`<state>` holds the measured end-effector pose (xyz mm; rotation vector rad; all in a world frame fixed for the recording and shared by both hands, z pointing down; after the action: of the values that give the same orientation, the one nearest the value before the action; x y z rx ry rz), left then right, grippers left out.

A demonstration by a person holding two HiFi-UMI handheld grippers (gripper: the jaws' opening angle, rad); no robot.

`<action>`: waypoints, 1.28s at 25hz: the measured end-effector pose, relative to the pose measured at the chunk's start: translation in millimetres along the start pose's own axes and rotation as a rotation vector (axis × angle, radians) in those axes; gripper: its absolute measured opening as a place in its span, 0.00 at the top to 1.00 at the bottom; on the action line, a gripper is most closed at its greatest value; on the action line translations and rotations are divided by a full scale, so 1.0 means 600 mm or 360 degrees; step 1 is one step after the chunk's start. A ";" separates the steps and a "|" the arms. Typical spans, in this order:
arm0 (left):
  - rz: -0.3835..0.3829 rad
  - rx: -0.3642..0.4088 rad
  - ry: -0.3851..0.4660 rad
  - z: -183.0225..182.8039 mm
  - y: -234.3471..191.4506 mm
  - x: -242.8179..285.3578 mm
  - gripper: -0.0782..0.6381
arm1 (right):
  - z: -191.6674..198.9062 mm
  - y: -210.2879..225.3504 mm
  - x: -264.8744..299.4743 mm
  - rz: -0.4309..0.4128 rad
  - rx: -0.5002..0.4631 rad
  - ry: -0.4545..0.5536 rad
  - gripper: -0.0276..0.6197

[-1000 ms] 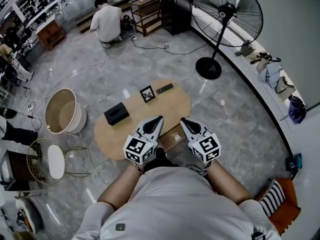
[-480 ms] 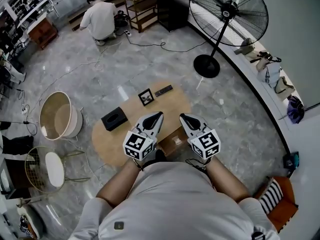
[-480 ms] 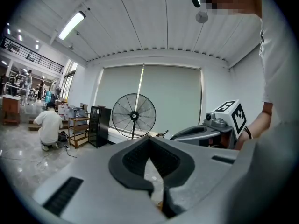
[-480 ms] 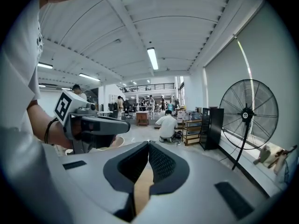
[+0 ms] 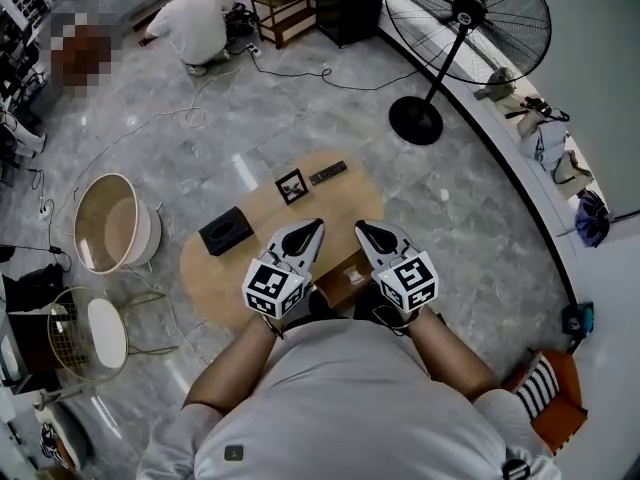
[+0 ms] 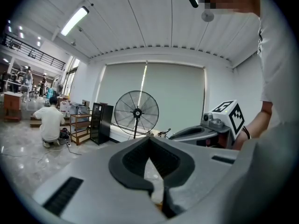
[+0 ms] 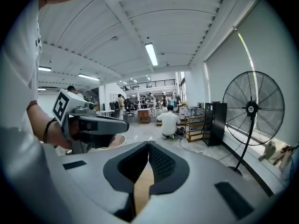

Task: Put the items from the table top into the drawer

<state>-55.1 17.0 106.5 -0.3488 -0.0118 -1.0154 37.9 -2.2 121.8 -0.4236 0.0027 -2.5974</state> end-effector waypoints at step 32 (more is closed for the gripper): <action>-0.0925 -0.0274 0.0031 0.021 -0.093 0.269 0.88 | 0.093 0.329 0.179 -0.0947 -0.0193 -0.0142 0.91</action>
<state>-13.6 -139.7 161.3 -0.5077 -0.0083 -1.6008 61.1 -221.8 190.6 -0.6670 0.0039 -3.1691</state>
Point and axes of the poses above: the fingertips, and each gripper's own axes: x forward along the fingers, y to its right, z out of its underside, the point moved 2 cm from there along -x, backward along the fingers, and after that the axes turned 8 degrees about -x, right-handed, at the moved point
